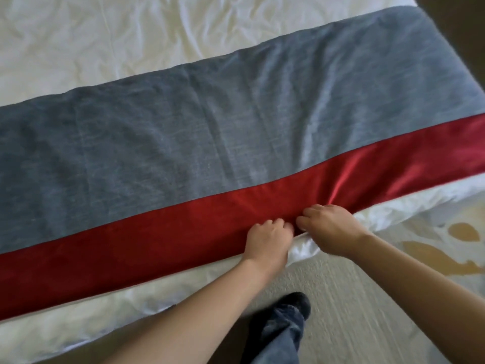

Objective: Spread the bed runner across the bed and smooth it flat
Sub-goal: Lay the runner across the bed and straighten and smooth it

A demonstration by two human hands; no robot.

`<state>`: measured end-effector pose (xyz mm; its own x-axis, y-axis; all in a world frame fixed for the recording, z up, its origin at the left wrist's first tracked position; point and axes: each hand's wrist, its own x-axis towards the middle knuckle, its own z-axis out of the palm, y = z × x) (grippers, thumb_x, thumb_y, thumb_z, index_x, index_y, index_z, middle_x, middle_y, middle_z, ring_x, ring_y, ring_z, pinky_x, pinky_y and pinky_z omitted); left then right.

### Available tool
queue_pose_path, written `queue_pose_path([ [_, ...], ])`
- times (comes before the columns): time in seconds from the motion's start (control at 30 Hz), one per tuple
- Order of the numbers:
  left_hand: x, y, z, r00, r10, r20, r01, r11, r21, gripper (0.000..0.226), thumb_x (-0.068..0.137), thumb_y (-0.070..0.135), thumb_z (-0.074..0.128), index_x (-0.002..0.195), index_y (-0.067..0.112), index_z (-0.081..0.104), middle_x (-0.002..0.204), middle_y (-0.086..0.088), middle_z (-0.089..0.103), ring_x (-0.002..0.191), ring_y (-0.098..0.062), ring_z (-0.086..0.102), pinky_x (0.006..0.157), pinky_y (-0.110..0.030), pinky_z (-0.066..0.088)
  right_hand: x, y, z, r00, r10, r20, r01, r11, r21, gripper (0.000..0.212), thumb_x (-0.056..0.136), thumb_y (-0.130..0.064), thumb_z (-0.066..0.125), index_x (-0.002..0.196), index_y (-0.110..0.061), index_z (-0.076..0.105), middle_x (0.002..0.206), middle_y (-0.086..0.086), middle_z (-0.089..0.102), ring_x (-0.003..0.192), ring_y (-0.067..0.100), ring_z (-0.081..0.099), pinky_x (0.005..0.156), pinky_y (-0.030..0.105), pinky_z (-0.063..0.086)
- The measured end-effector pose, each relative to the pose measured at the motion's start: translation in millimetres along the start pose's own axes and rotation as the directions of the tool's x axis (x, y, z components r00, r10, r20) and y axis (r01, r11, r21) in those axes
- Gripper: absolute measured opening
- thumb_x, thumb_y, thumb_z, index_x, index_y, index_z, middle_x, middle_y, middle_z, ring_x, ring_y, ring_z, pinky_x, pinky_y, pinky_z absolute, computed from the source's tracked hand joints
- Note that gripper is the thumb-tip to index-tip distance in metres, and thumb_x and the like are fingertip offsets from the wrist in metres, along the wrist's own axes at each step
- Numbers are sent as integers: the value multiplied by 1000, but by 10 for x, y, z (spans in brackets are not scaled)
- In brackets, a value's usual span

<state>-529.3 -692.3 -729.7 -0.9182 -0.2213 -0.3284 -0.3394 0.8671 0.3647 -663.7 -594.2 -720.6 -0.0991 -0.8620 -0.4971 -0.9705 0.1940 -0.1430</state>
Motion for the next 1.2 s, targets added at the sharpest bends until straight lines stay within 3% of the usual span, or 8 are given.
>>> queue_pose_path([
  [0.13,159,265,44,995,-91,-49,91,996,-2,8,81,10,56,87,14,58,89,-5,63,83,-25,63,61,-33,45,-82,395,-5,997,-27,-66,24,998,-51,16,78,-23,57,93,-24,60,91,-5,59,88,18,57,71,31,46],
  [0.27,488,688,115,986,-142,-86,144,989,20,8,84,17,56,91,15,56,96,-4,62,89,-25,61,59,-31,32,-339,828,29,993,21,-119,-32,995,-91,21,70,-7,65,88,-18,62,82,1,60,77,23,60,61,33,47],
  [0.53,1265,1488,135,961,-213,-174,220,975,23,13,87,2,52,93,12,59,98,-6,63,90,-28,61,59,-34,36,-626,1602,137,975,107,-196,-123,990,-68,25,82,-2,52,101,-19,56,100,-2,58,94,20,56,77,30,43],
  [0.63,1247,1621,202,981,-174,-88,179,982,57,12,84,1,55,89,12,57,95,-6,61,89,-28,60,57,-34,33,-816,1654,289,982,97,-161,-97,995,10,24,81,-2,53,99,-18,57,99,-1,58,93,20,56,77,30,44],
  [0.77,1245,1620,215,987,-145,-62,151,985,86,4,86,12,57,89,15,55,95,-3,60,88,-26,59,57,-33,33,-1005,1804,388,965,9,-261,-5,1000,18,27,76,1,55,95,-16,61,90,1,59,84,23,57,69,34,46],
  [0.9,1505,1812,176,983,-154,-104,161,985,63,4,89,14,55,91,16,58,93,-2,61,86,-25,60,57,-33,34,-1106,2129,338,938,86,-335,-97,995,-18,22,77,-3,56,93,-17,61,89,0,59,81,22,56,67,33,46],
  [1.07,1955,2292,127,985,-85,-152,90,996,24,16,85,4,57,76,14,50,87,-5,61,81,-28,60,54,-34,31,-1266,2695,256,888,204,-413,-232,972,-19,23,68,12,63,82,-6,64,79,10,60,74,30,58,61,39,50],
  [1.2,2199,2539,94,987,-46,-155,50,999,19,29,82,-4,56,68,16,40,84,-9,62,80,-32,61,53,-34,29,-1425,2996,221,852,172,-494,-225,973,-50,20,61,18,62,69,0,63,65,14,56,58,30,57,47,36,50],
])
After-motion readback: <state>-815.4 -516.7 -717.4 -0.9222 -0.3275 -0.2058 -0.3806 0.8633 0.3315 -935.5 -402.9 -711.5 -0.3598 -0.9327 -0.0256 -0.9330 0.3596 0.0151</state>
